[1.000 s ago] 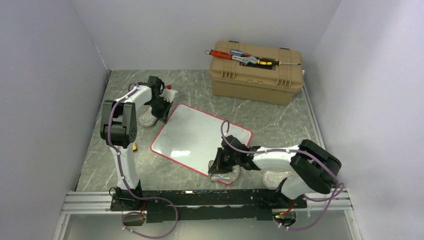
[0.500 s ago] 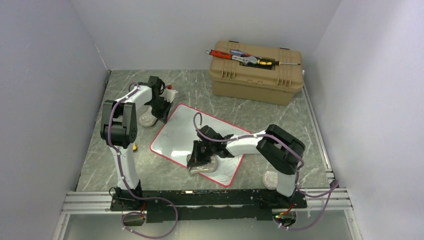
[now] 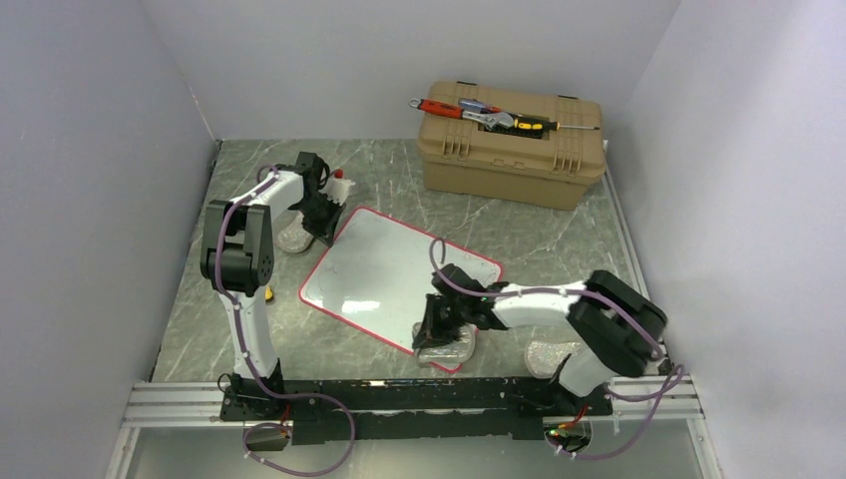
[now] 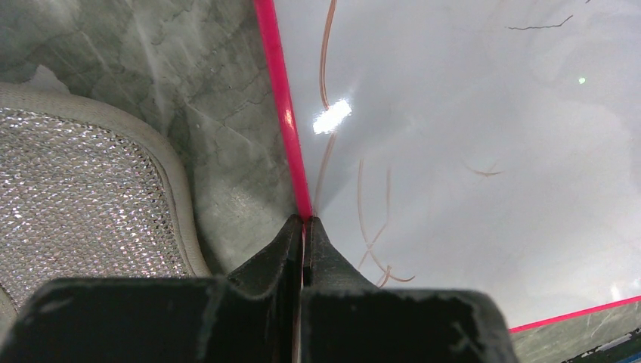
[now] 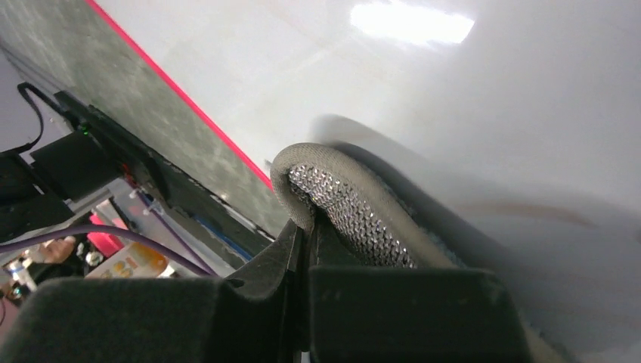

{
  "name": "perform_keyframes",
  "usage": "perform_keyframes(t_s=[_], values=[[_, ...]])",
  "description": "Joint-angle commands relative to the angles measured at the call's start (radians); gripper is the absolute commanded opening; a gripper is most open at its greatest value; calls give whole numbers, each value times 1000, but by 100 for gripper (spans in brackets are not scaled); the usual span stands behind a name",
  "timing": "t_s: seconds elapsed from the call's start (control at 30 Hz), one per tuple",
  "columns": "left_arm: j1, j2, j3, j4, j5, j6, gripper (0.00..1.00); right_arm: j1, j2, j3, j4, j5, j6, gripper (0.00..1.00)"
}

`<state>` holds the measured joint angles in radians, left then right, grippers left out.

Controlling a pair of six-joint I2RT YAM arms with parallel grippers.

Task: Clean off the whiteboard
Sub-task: Hold the whiteboard at the center of the board.

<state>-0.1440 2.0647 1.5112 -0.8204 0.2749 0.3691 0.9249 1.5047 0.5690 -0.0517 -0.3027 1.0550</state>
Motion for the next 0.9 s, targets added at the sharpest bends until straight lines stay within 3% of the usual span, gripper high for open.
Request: perform_keyframes(t_s=[0.0, 0.13, 0.23, 0.47, 0.57, 0.7, 0.87], values=[[-27, 67, -72, -26, -4, 1, 4, 42, 268, 91, -91, 82, -67, 0], [-36, 71, -65, -33, -7, -2, 4, 61, 422, 298, -124, 68, -133, 0], [-38, 71, -52, -41, -5, -7, 4, 56, 439, 338, -176, 82, -149, 0], [-37, 71, -45, -43, -9, 2, 4, -121, 103, -51, -161, 149, -50, 0], [-37, 69, -46, -39, -12, 4, 4, -171, 44, -146, -134, 162, -28, 0], [-37, 68, -45, -43, -10, 1, 4, -146, 203, -55, -42, 128, -23, 0], [-37, 69, -37, -51, -11, -1, 4, -37, 465, 248, 19, 53, -39, 0]])
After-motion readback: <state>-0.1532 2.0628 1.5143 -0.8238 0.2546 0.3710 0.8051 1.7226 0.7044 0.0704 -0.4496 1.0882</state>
